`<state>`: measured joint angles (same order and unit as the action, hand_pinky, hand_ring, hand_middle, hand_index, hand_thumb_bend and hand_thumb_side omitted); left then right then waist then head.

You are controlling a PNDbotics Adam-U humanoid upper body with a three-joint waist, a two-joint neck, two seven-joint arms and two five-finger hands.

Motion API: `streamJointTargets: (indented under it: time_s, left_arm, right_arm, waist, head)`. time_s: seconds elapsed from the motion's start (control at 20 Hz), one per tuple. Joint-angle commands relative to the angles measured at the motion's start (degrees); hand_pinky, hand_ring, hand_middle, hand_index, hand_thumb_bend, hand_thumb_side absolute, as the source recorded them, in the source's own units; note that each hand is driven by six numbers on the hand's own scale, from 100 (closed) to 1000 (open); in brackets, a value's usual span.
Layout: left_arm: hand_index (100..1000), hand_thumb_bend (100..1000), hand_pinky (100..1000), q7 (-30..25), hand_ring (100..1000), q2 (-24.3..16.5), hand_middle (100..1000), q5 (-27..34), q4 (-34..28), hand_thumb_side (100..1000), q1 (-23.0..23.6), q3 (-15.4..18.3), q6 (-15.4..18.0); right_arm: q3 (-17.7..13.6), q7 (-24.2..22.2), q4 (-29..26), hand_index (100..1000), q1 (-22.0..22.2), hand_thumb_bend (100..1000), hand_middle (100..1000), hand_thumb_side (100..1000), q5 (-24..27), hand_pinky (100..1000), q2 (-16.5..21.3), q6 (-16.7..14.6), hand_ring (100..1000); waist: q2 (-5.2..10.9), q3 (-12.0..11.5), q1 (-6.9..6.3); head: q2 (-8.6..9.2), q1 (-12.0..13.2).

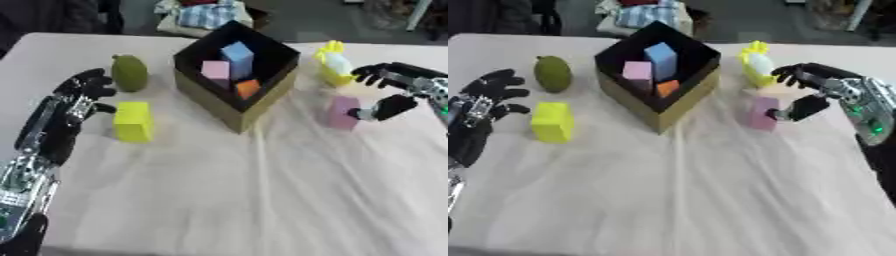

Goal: Pick up objects on the table and place them in the box.

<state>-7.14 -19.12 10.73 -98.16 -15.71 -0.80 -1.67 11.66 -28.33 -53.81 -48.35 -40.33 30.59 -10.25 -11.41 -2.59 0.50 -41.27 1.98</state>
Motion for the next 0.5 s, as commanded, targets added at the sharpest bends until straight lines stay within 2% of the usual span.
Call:
streamJointTargets:
  time_s: [0.05, 0.5]
  left_arm:
    - [857, 444, 659, -0.11, 773, -1.09, 750, -0.02, -0.52, 620, -0.66, 0.47, 0.07]
    - [857, 440, 659, -0.26, 774, -1.01, 751, 0.04, -0.55, 621, -0.80, 0.39, 0.09]
  right_arm:
    - [0.06, -0.46, 0.39, 959, -0.50, 441, 839, 326, -0.86, 811, 0.43, -0.42, 853]
    - [0.42, -2.00, 2.30, 934, -0.91, 417, 812, 311, -3.04, 811, -1.00, -0.81, 849]
  waist:
    - [0.55, -0.11, 0.12]
    - [0.59, -0.19, -0.06]
  head:
    - [-0.03, 0.09]
    - [0.07, 0.01]
